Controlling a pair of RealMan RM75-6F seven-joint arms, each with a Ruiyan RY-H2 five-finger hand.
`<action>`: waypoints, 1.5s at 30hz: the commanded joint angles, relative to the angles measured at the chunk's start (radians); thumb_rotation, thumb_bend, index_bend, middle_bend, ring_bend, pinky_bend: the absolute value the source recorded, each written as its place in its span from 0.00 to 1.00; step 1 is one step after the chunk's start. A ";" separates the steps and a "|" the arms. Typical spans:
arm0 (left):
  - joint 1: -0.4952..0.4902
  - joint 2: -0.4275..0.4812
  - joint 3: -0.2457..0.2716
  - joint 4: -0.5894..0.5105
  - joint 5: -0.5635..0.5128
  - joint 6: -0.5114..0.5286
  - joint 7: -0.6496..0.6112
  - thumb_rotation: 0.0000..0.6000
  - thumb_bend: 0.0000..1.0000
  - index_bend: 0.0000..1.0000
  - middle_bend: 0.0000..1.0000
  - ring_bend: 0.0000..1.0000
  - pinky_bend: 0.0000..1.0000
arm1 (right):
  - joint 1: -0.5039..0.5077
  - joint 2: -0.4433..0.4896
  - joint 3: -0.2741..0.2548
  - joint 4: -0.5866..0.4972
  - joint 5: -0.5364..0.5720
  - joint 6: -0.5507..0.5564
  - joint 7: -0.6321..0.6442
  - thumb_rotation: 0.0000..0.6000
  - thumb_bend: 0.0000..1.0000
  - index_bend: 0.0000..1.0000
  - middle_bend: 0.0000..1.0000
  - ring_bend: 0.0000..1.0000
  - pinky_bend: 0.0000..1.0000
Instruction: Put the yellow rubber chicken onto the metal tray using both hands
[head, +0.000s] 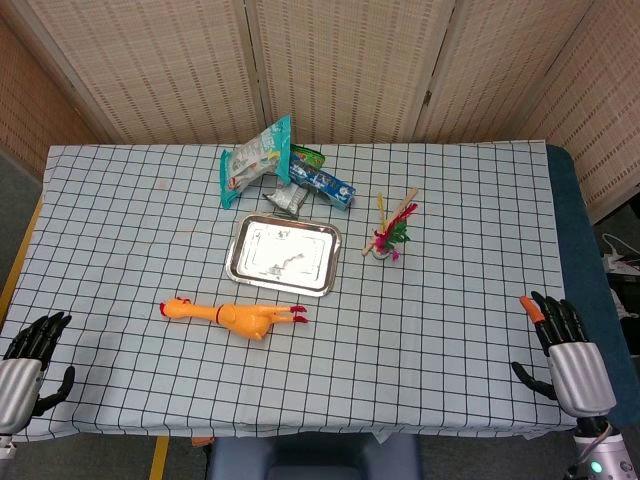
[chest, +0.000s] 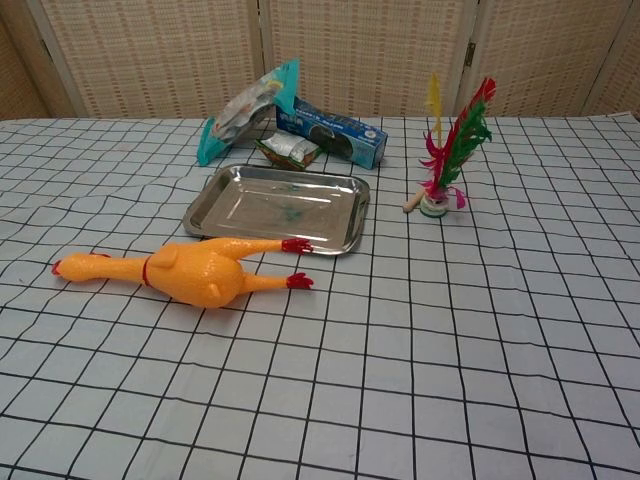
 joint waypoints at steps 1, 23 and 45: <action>0.001 0.000 0.003 -0.003 0.002 -0.001 0.002 1.00 0.49 0.00 0.02 0.02 0.12 | -0.002 0.010 -0.001 -0.014 0.012 -0.010 -0.008 1.00 0.17 0.00 0.00 0.00 0.00; -0.378 -0.141 -0.107 0.081 -0.108 -0.523 0.069 1.00 0.41 0.00 0.00 0.00 0.11 | 0.021 0.005 0.070 0.018 0.158 -0.070 -0.006 1.00 0.17 0.00 0.00 0.00 0.00; -0.559 -0.322 -0.085 0.239 -0.156 -0.749 0.034 1.00 0.39 0.16 0.00 0.00 0.05 | 0.022 0.019 0.102 0.021 0.242 -0.092 -0.006 1.00 0.17 0.00 0.00 0.00 0.00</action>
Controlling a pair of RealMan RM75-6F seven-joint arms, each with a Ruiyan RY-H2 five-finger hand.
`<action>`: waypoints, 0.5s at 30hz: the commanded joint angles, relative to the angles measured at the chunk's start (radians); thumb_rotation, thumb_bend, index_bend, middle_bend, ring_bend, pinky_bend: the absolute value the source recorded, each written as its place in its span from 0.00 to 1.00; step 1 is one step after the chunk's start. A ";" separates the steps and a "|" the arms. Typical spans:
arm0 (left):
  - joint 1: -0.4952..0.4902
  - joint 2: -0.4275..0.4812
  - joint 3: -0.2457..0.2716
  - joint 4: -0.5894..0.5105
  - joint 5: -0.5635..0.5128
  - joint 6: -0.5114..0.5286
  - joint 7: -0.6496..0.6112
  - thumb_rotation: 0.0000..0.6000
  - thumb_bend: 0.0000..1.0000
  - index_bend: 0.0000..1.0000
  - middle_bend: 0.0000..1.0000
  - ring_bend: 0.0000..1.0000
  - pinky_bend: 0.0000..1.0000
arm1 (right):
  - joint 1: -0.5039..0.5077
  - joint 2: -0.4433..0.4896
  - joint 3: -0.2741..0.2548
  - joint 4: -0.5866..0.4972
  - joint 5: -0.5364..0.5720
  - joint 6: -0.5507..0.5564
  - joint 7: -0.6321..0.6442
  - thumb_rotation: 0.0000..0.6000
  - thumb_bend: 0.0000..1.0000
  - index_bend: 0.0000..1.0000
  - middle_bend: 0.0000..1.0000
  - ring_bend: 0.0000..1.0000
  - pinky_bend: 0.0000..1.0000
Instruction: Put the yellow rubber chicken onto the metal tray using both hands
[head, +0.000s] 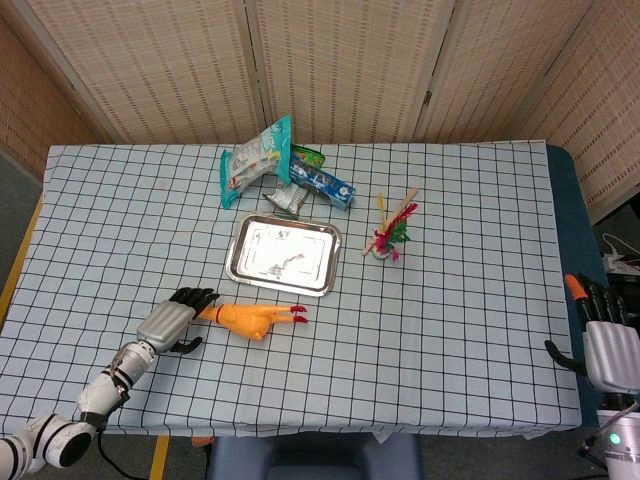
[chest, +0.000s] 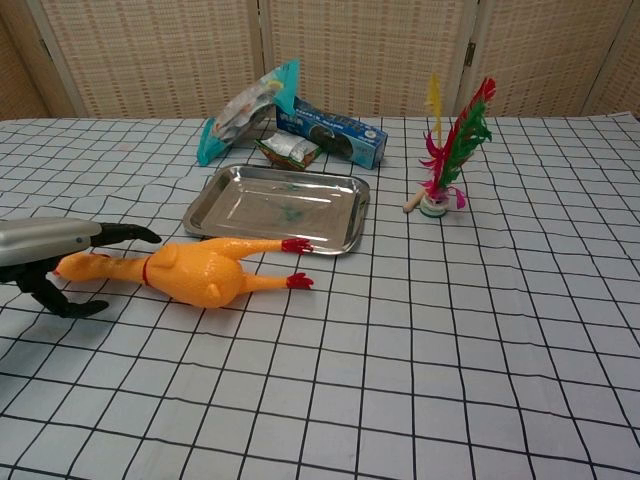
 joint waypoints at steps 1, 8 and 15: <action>-0.025 -0.035 0.013 0.040 0.024 -0.008 -0.048 1.00 0.39 0.19 0.00 0.00 0.05 | -0.001 0.002 0.001 -0.003 0.005 -0.002 -0.003 1.00 0.17 0.00 0.00 0.00 0.00; -0.051 -0.095 0.024 0.108 0.070 0.024 -0.115 1.00 0.40 0.38 0.01 0.00 0.05 | -0.002 0.011 -0.001 -0.010 0.008 -0.007 -0.007 1.00 0.17 0.00 0.00 0.00 0.00; -0.040 -0.153 0.023 0.183 0.116 0.143 -0.203 1.00 0.55 0.74 0.19 0.08 0.07 | -0.005 0.016 0.000 -0.015 0.014 -0.006 -0.007 1.00 0.17 0.00 0.00 0.00 0.00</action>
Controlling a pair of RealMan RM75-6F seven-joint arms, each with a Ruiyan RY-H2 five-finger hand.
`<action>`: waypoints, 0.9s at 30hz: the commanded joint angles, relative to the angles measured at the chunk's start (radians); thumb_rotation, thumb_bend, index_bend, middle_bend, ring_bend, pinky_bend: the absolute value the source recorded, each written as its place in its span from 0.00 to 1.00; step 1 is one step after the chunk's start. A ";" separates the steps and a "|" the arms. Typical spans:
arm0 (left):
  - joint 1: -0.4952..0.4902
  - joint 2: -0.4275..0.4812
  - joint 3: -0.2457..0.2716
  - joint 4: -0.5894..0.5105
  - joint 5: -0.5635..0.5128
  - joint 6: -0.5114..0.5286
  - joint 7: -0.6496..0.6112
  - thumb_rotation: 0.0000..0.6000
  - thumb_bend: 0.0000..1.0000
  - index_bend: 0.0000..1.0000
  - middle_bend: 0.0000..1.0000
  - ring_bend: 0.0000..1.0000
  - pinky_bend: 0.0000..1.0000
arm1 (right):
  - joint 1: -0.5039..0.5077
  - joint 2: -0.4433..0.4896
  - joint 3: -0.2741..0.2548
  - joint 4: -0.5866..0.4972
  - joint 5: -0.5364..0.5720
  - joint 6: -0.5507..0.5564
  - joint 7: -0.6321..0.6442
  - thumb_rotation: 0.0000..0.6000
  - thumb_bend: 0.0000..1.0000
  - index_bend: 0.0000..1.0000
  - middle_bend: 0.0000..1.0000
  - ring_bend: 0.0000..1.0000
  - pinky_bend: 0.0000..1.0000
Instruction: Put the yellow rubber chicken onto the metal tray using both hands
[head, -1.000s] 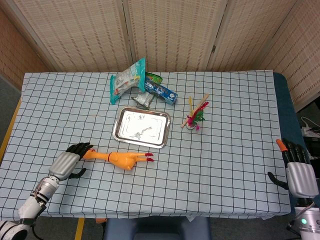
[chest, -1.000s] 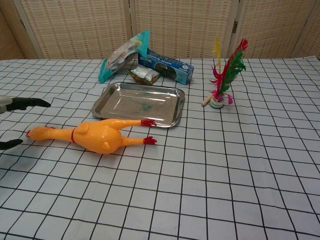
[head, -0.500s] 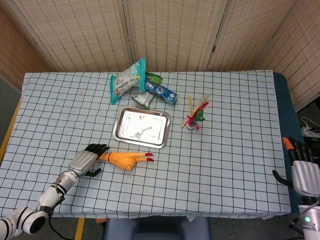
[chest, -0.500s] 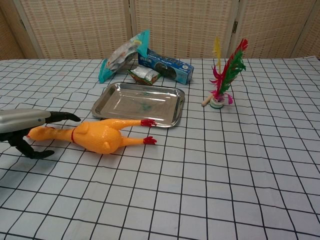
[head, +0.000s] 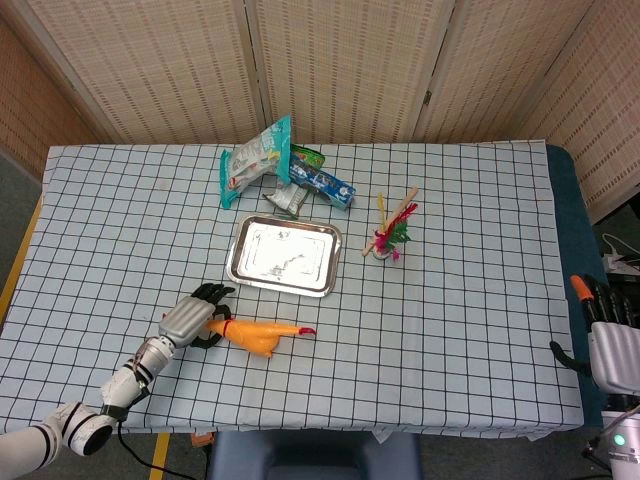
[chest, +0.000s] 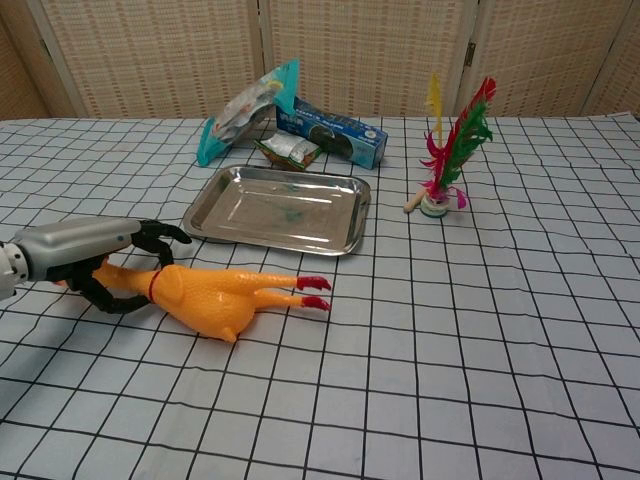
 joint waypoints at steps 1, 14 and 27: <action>0.006 -0.022 0.002 0.029 0.026 0.051 -0.044 1.00 0.56 0.76 0.20 0.08 0.07 | 0.000 0.001 -0.001 -0.002 0.000 -0.001 -0.002 1.00 0.17 0.00 0.00 0.00 0.00; 0.064 0.048 -0.038 -0.114 -0.036 0.186 -0.069 1.00 0.67 0.81 0.55 0.32 0.26 | 0.043 0.054 -0.021 -0.080 -0.099 -0.048 0.071 1.00 0.17 0.00 0.00 0.00 0.00; 0.035 0.118 -0.075 -0.314 -0.127 0.126 0.045 1.00 0.67 0.82 0.67 0.43 0.40 | 0.470 0.227 0.147 -0.447 0.037 -0.581 0.107 1.00 0.17 0.00 0.00 0.00 0.00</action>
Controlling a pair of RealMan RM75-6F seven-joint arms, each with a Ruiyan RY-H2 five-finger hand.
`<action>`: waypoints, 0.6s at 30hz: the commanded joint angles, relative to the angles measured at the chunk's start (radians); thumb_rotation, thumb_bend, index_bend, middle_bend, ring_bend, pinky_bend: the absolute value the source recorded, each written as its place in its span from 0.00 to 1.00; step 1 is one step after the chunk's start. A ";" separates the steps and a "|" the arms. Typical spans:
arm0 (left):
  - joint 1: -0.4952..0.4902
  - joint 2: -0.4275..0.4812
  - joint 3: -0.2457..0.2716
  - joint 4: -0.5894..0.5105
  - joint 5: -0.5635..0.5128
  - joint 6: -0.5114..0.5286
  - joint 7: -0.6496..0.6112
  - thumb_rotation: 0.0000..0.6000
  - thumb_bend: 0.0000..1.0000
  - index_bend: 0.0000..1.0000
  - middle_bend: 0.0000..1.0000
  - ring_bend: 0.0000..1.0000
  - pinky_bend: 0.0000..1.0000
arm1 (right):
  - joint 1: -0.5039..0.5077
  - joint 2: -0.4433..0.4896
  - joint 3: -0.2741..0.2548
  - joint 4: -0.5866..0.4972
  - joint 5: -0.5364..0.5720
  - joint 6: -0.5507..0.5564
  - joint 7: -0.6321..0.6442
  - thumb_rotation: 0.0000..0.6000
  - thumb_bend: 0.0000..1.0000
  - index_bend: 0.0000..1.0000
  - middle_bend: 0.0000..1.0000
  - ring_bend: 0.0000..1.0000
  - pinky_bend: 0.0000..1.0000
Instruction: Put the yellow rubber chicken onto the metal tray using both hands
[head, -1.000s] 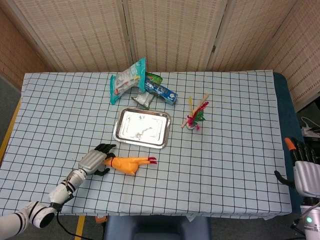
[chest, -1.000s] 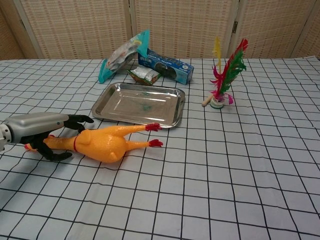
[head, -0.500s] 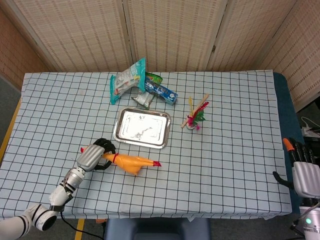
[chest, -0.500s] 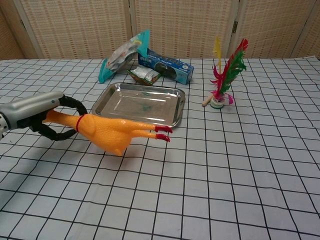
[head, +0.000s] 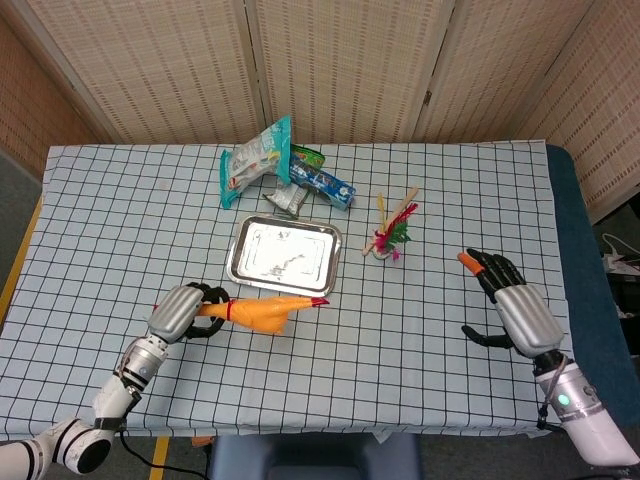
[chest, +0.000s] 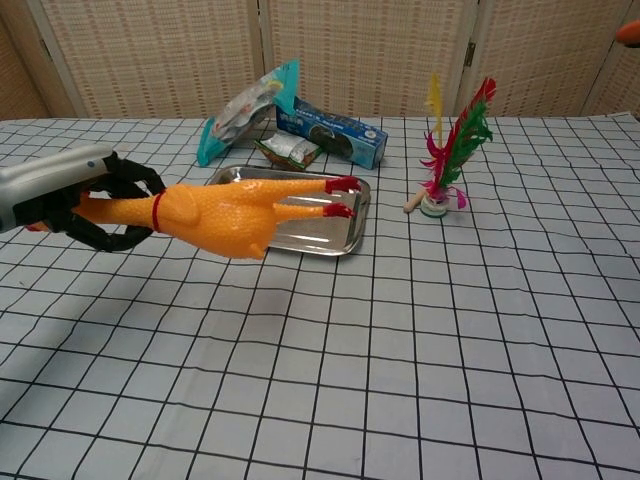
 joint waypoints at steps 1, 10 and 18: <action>-0.022 0.014 -0.016 -0.034 -0.036 -0.038 0.035 1.00 0.67 0.82 0.67 0.43 0.40 | 0.241 0.030 0.108 -0.130 0.183 -0.280 -0.027 1.00 0.17 0.00 0.00 0.00 0.00; -0.064 0.021 -0.063 -0.082 -0.124 -0.077 0.111 1.00 0.67 0.83 0.68 0.44 0.41 | 0.565 -0.130 0.152 -0.076 0.574 -0.486 -0.145 1.00 0.17 0.00 0.00 0.00 0.00; -0.080 0.035 -0.075 -0.095 -0.167 -0.094 0.134 1.00 0.67 0.83 0.68 0.45 0.41 | 0.771 -0.255 0.073 0.006 0.843 -0.448 -0.274 1.00 0.17 0.00 0.00 0.00 0.00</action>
